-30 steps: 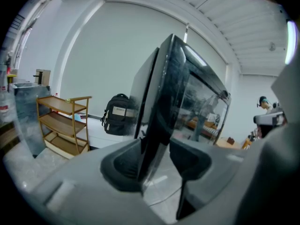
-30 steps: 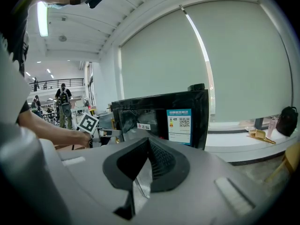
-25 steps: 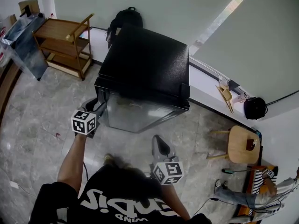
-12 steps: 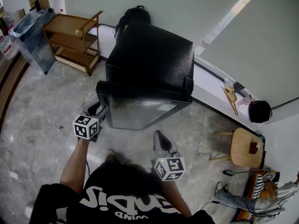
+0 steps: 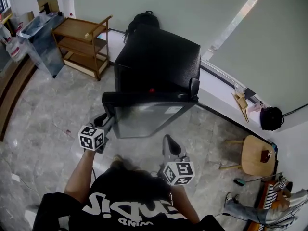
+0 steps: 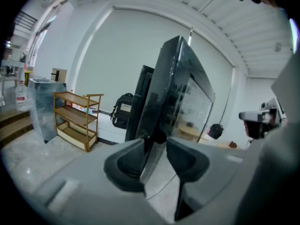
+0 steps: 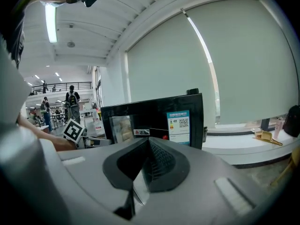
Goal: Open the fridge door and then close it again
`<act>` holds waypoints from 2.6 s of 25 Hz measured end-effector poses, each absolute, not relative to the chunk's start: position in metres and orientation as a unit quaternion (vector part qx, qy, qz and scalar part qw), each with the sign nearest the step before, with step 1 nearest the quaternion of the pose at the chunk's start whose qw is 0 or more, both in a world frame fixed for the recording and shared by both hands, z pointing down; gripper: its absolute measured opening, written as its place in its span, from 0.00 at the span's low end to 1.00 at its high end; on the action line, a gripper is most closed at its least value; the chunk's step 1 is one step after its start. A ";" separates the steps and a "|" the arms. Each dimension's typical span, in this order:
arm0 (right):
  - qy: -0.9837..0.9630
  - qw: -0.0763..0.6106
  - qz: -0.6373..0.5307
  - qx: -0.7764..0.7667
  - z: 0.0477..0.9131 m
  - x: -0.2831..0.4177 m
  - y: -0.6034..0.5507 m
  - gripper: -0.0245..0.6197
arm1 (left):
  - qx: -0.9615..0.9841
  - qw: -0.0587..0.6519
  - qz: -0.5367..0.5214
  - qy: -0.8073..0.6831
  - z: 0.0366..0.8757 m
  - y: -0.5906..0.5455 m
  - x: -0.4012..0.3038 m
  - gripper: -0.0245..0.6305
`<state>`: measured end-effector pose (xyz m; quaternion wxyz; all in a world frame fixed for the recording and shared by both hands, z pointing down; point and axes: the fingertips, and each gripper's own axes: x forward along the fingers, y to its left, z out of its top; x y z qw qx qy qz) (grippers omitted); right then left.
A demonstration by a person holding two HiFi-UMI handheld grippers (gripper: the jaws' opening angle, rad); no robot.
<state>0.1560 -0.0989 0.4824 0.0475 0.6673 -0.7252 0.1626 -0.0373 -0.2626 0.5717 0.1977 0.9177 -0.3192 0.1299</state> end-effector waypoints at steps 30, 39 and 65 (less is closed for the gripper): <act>-0.759 0.055 0.168 0.627 0.492 0.133 -0.070 0.03 | 0.909 0.244 0.130 -0.311 0.571 -0.130 -0.046 0.19; -0.758 0.054 0.169 0.628 0.492 0.136 -0.061 0.03 | 0.912 0.243 0.133 -0.303 0.570 -0.098 -0.040 0.17; -0.766 0.055 0.171 0.618 0.496 0.135 -0.060 0.03 | 0.909 0.237 0.141 -0.312 0.573 -0.077 -0.035 0.16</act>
